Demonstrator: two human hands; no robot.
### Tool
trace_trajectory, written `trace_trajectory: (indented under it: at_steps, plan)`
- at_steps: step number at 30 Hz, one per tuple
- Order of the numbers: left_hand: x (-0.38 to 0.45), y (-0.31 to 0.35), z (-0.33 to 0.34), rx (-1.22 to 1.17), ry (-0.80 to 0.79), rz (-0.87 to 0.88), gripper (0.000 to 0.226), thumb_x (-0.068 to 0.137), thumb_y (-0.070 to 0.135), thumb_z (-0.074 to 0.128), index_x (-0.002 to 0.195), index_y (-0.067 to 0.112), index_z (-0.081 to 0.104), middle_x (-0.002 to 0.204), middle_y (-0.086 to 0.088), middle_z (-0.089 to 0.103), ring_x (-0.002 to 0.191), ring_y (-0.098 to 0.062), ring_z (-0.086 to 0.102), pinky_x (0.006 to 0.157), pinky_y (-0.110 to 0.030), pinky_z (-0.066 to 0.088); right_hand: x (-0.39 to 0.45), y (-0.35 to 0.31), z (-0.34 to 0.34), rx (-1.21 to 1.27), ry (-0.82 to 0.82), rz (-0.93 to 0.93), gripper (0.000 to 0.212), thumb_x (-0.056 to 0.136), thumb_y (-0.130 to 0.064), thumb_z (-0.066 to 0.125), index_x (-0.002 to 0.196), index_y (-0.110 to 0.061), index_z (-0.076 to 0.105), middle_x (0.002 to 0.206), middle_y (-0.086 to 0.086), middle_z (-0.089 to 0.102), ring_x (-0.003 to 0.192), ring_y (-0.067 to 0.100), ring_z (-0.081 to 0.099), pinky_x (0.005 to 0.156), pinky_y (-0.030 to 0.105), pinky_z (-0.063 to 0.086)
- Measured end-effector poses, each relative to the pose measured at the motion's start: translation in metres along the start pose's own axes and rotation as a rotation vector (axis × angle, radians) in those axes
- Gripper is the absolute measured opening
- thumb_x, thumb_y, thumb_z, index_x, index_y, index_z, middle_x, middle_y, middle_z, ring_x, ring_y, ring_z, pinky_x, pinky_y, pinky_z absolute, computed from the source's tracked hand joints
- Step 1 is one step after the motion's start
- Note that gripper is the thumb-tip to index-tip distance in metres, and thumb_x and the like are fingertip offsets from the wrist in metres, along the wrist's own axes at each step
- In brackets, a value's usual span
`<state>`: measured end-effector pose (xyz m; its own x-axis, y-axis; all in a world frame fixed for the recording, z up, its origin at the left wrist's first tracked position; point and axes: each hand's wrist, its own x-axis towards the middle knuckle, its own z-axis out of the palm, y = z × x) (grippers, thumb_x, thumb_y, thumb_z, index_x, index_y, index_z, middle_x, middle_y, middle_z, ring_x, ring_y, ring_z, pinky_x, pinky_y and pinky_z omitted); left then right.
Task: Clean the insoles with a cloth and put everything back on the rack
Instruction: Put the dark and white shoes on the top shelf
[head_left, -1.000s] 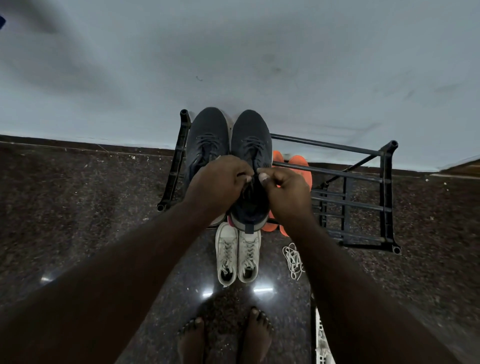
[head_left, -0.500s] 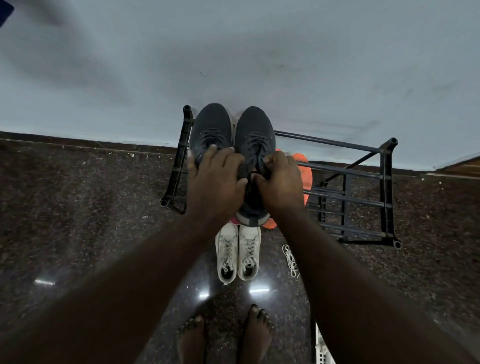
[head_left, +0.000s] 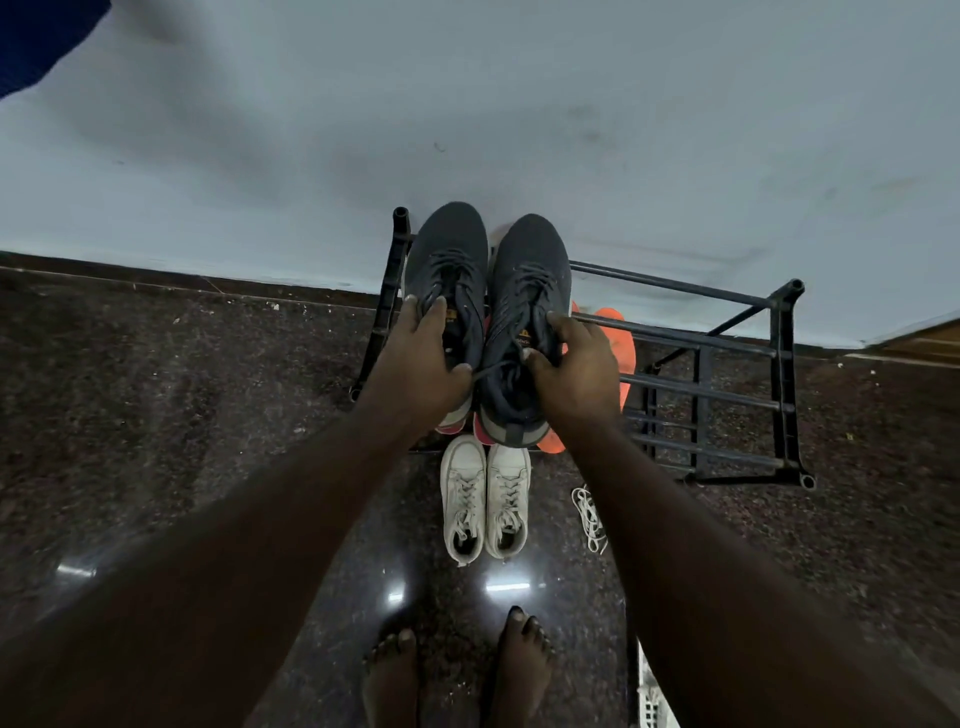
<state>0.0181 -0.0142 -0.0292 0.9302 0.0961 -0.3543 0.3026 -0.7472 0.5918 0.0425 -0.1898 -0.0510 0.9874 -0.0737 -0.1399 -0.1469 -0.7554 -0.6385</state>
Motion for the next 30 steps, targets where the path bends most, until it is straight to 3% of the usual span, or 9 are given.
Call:
trace_trajectory:
  at_steps: [8, 15, 19, 22, 25, 27, 30]
  plan:
    - [0.008, -0.022, -0.02, 0.019, -0.023, 0.039, 0.083, 0.091, 0.024, 0.065, 0.16, 0.015, 0.02, 0.166, -0.011, 0.014, 0.15, -0.031, 0.022, 0.117, -0.04, 0.028, -0.003, -0.01, 0.01, 0.11, 0.06, 0.002, 0.043, 0.086, -0.014, 0.067, 0.128, -0.017, 0.062, 0.12, 0.009, 0.063, 0.105, 0.028, 0.061, 0.096, 0.04, 0.048]
    - [0.016, -0.039, -0.032, 0.028, -0.185, 0.16, 0.08, 0.095, 0.017, 0.059, 0.161, 0.024, 0.014, 0.168, -0.005, 0.003, 0.153, -0.025, 0.015, 0.118, -0.034, 0.023, -0.003, -0.012, 0.013, 0.06, -0.015, 0.02, 0.047, 0.091, -0.014, 0.062, 0.137, -0.019, 0.055, 0.128, 0.009, 0.061, 0.117, 0.025, 0.057, 0.101, 0.028, 0.04]
    - [0.0, -0.044, -0.03, -0.1, -0.014, 0.169, 0.062, 0.099, 0.021, 0.059, 0.155, 0.024, 0.034, 0.166, -0.009, 0.019, 0.151, -0.023, 0.022, 0.117, -0.03, 0.021, -0.018, -0.01, 0.008, 0.18, 0.044, 0.071, 0.045, 0.091, -0.017, 0.059, 0.136, -0.021, 0.055, 0.128, 0.0, 0.063, 0.108, 0.017, 0.062, 0.099, 0.033, 0.048]
    - [-0.039, -0.054, -0.016, -0.119, 0.254, 0.283, 0.041, 0.097, 0.013, 0.057, 0.138, 0.012, 0.056, 0.148, -0.011, 0.05, 0.138, -0.024, 0.044, 0.116, -0.042, 0.036, -0.046, -0.001, 0.004, 0.249, 0.237, 0.139, 0.028, 0.09, -0.02, 0.062, 0.117, -0.021, 0.066, 0.105, -0.006, 0.067, 0.083, 0.0, 0.06, 0.081, 0.025, 0.051]
    - [-0.083, -0.074, 0.023, -0.126, 0.265, 0.36, 0.033, 0.093, 0.003, 0.059, 0.126, 0.007, 0.063, 0.138, -0.01, 0.055, 0.131, -0.019, 0.049, 0.11, -0.038, 0.043, -0.083, 0.029, 0.015, 0.301, 0.398, 0.244, 0.012, 0.086, -0.03, 0.063, 0.095, -0.025, 0.068, 0.085, -0.006, 0.068, 0.076, 0.008, 0.063, 0.074, 0.029, 0.051]
    - [-0.102, -0.091, 0.054, -0.153, 0.233, 0.315, 0.04, 0.091, 0.001, 0.061, 0.13, 0.006, 0.061, 0.144, -0.011, 0.049, 0.136, -0.019, 0.045, 0.113, -0.034, 0.039, -0.11, 0.057, 0.032, 0.287, 0.367, 0.361, 0.009, 0.086, -0.031, 0.063, 0.083, -0.023, 0.065, 0.072, -0.006, 0.065, 0.069, 0.013, 0.061, 0.067, 0.029, 0.046]
    - [-0.117, -0.113, 0.102, -0.154, 0.137, 0.196, 0.047, 0.091, 0.009, 0.057, 0.137, 0.013, 0.055, 0.146, -0.007, 0.048, 0.137, -0.019, 0.044, 0.115, -0.033, 0.036, -0.148, 0.106, 0.067, 0.136, 0.136, 0.551, 0.015, 0.084, -0.022, 0.064, 0.076, -0.01, 0.059, 0.066, 0.001, 0.06, 0.066, 0.021, 0.057, 0.063, 0.032, 0.041]
